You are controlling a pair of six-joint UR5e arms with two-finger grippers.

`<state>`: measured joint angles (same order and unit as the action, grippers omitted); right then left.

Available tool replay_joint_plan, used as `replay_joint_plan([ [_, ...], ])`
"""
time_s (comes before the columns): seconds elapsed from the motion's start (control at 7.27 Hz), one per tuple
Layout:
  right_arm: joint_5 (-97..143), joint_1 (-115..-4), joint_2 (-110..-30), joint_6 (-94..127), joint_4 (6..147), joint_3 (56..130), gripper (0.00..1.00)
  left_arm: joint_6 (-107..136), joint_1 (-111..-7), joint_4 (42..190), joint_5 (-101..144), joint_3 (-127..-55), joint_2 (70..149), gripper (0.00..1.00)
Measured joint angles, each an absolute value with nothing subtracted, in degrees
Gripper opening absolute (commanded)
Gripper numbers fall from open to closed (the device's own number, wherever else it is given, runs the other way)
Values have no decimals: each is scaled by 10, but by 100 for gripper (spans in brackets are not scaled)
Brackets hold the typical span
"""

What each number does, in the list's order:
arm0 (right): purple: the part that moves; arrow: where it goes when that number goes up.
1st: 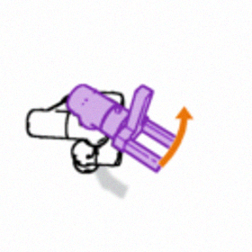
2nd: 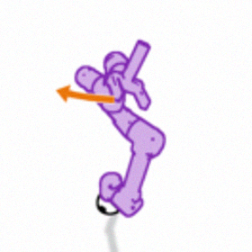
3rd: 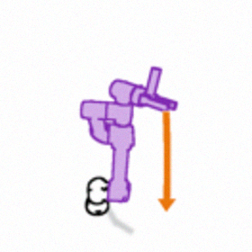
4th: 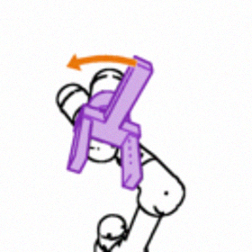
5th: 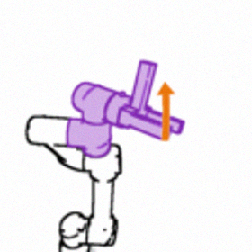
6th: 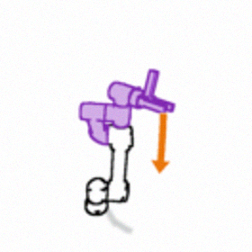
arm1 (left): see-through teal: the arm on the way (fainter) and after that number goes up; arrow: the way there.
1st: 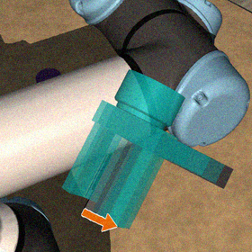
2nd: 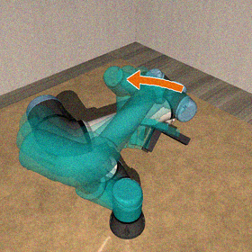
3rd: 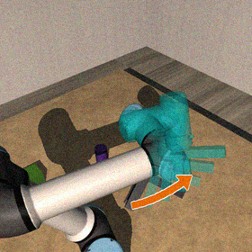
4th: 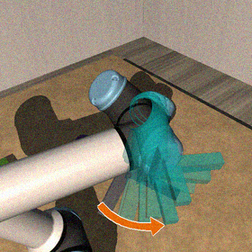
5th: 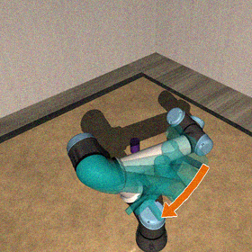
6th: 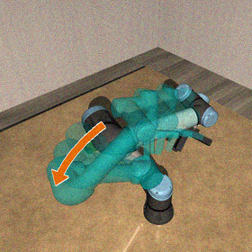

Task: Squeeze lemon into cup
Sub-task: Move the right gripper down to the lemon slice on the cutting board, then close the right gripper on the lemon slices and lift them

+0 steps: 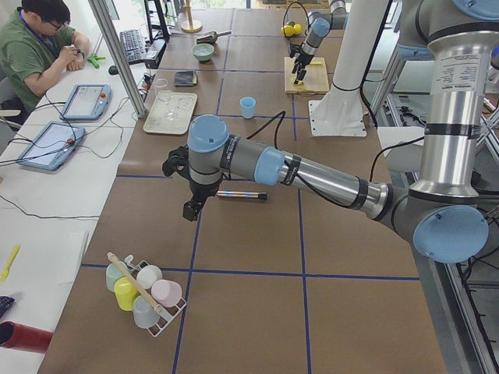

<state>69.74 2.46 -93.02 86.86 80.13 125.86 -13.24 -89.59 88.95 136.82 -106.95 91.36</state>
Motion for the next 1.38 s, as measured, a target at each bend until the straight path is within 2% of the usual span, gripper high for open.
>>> replay_joint_plan([
  [0.28, 698, 26, -931, 874, 801, 1257, 98, -133, -896, 889, 1368, -1070, 913, 100],
  [0.69, 699, 31, -932, 883, 801, 1252, 84, -133, -896, 889, 1368, -1071, 913, 100],
  [1.24, 699, 36, -931, 891, 801, 1243, 82, -133, -896, 889, 1368, -1071, 913, 100],
  [1.38, 699, 36, -931, 891, 801, 1242, 77, -133, -896, 889, 1368, -1071, 913, 100],
])
